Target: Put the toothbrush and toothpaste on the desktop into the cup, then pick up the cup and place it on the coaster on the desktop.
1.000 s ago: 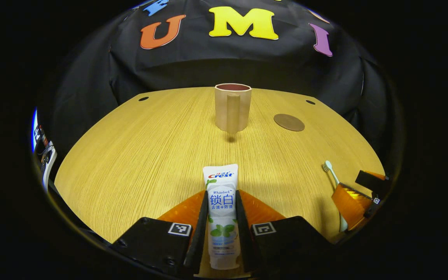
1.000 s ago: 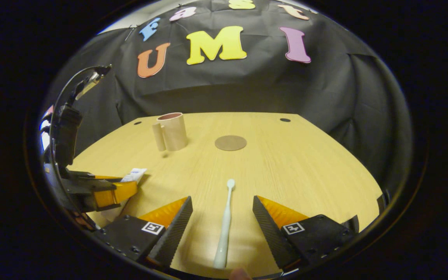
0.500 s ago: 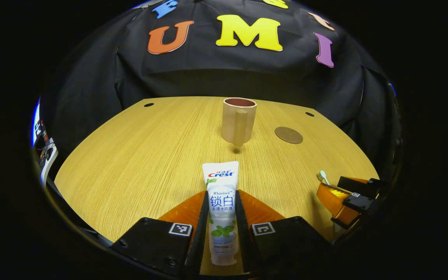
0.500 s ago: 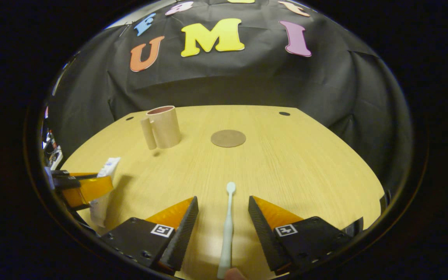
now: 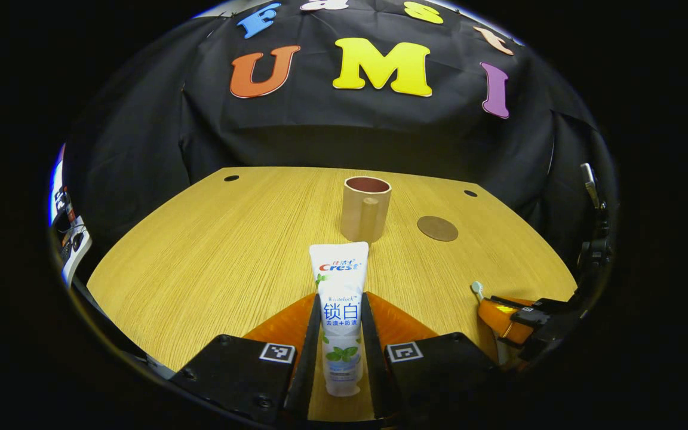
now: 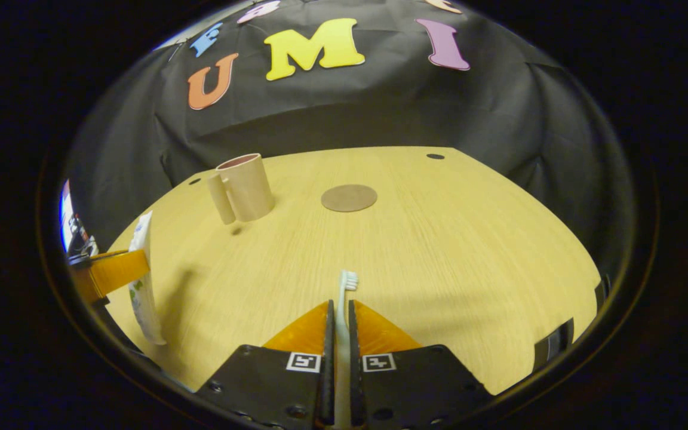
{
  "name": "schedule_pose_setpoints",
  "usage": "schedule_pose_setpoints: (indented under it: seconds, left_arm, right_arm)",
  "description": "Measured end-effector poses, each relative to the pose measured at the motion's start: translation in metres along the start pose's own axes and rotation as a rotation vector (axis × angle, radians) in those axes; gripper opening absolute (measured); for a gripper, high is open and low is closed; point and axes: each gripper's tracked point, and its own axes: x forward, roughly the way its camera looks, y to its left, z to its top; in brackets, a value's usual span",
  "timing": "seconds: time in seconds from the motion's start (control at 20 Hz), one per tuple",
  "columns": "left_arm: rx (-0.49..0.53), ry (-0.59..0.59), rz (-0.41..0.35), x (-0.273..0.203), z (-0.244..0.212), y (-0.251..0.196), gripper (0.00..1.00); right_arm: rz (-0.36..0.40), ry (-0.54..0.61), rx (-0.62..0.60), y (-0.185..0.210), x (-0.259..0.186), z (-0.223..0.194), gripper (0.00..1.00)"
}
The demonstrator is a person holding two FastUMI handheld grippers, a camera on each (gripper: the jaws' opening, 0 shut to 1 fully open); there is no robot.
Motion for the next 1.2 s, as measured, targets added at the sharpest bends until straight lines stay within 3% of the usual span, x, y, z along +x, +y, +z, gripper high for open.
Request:
schedule_pose_setpoints:
  seconds: [0.05, 0.1, 0.7, 1.0, 1.2]
  left_arm:
    - [0.000, -0.008, -0.002, -0.001, 0.002, 0.000, 0.42]
    - [0.001, -0.017, -0.003, -0.002, 0.005, 0.000, 0.42]
    - [-0.011, -0.091, -0.032, -0.012, 0.026, -0.003, 0.42]
    - [-0.010, -0.106, -0.039, -0.014, 0.034, -0.004, 0.41]
    - [0.001, -0.149, -0.048, -0.016, 0.063, -0.005, 0.41]
  right_arm:
    - [-0.003, -0.005, 0.012, -0.003, -0.001, 0.002, 0.11]
    - [0.006, 0.002, 0.022, -0.003, 0.000, 0.000, 0.01]
    - [0.113, -0.045, 0.078, 0.008, -0.010, 0.014, 0.01]
    - [0.134, -0.089, 0.087, 0.008, -0.022, 0.024, 0.00]
    - [0.144, -0.114, 0.069, 0.013, -0.029, 0.031, 0.00]
